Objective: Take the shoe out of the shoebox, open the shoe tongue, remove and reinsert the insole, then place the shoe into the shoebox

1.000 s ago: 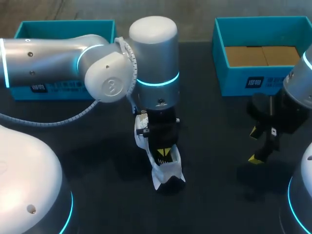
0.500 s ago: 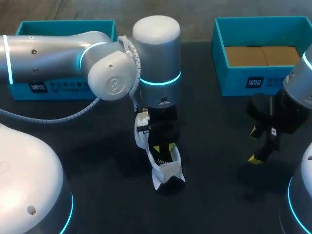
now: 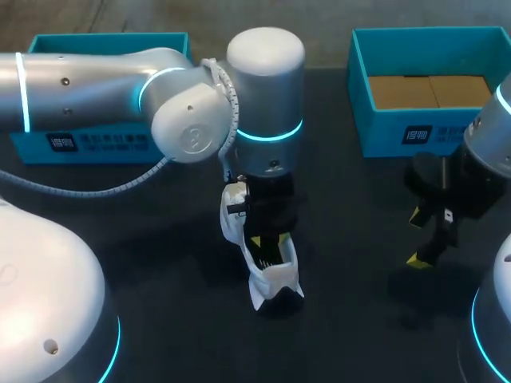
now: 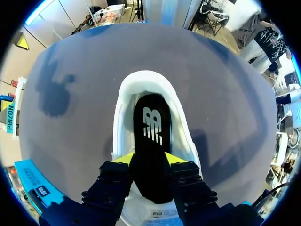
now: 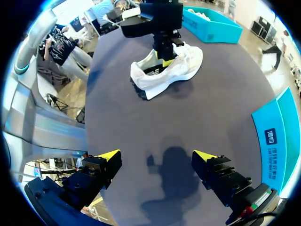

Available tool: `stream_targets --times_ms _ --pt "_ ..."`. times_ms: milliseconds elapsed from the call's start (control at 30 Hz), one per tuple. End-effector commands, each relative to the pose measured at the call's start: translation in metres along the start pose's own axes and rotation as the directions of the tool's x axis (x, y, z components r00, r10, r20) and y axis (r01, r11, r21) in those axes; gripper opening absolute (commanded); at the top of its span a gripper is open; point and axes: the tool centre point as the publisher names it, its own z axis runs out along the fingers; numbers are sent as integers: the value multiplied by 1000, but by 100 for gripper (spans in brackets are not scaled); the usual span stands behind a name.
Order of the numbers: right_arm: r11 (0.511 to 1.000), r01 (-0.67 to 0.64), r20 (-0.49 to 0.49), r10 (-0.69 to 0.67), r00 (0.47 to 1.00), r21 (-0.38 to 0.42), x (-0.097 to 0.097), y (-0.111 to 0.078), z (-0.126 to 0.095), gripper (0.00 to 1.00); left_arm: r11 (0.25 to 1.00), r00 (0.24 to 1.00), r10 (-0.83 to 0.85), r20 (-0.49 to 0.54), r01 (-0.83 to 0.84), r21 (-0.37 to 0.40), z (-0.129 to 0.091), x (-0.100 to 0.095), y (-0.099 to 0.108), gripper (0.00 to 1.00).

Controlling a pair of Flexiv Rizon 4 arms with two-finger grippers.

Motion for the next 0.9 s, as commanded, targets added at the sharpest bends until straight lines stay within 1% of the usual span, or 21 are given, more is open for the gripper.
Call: stream_targets --times_ms 33,233,267,367,400,500,767,833,900 --pt "1000 -1 3 1 1000 0 1 -1 1 100 1000 1000 -10 -2 10 4 1 0 0 43" --pt "1000 -1 3 1 1000 0 1 -1 1 100 999 999 -39 3 39 28 2 11 1 51" --pt "1000 -1 3 1 1000 0 1 -1 1 100 999 999 -44 2 44 32 2 13 1 54" --pt "1000 -1 3 1 1000 0 1 -1 1 100 998 999 -51 1 51 38 3 17 1 71" --pt "1000 -1 3 1 1000 0 1 -1 1 100 998 999 -53 0 53 39 3 17 1 73" --pt "1000 -1 3 1 1000 0 1 -1 1 100 997 998 -59 2 59 42 2 19 0 82" --pt "1000 -1 3 1 1000 0 1 -1 1 100 997 997 -73 2 73 39 4 21 4 95" --pt "1000 -1 3 1 1000 0 1 -1 1 100 996 997 -74 3 74 41 3 22 2 96" --pt "1000 -1 3 1 1000 0 1 -1 1 100 996 998 -65 6 64 61 3 22 0 96"
